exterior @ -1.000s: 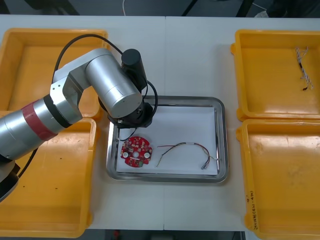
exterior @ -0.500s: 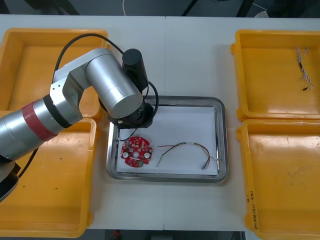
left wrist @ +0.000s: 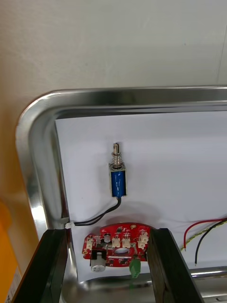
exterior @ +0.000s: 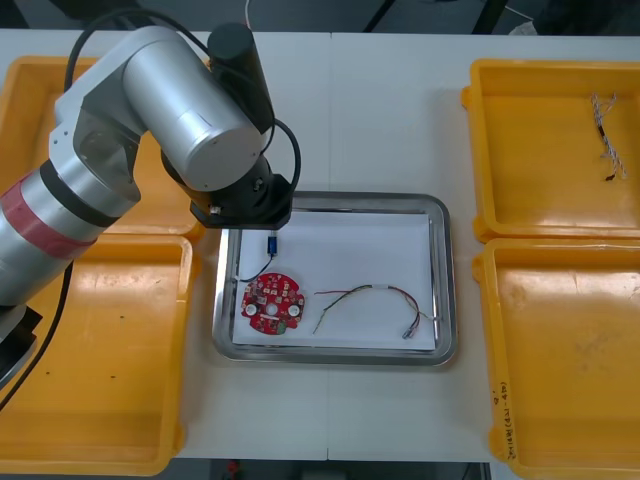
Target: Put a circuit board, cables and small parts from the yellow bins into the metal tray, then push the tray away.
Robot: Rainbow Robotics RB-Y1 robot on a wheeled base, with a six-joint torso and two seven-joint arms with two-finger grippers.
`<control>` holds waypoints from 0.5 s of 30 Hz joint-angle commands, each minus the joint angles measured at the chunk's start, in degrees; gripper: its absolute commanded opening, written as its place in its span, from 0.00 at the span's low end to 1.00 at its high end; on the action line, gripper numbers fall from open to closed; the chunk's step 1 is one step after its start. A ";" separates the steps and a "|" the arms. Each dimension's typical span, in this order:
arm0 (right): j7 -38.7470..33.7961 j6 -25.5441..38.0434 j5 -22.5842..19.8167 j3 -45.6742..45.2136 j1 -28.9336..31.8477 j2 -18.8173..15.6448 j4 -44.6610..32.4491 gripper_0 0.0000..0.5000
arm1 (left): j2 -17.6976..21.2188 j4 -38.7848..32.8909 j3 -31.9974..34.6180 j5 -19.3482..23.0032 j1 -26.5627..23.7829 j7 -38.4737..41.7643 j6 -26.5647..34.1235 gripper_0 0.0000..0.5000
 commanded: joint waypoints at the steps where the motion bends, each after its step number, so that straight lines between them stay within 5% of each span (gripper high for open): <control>1: 2.47 -3.42 0.83 2.29 -3.08 -1.43 2.04 1.00 | 3.15 -3.07 5.24 1.10 -1.48 5.76 2.48 1.00; 15: 5.19 -13.53 1.62 4.49 -6.60 -0.29 14.08 1.00 | 8.51 -3.51 15.52 1.19 -1.39 6.20 8.85 1.00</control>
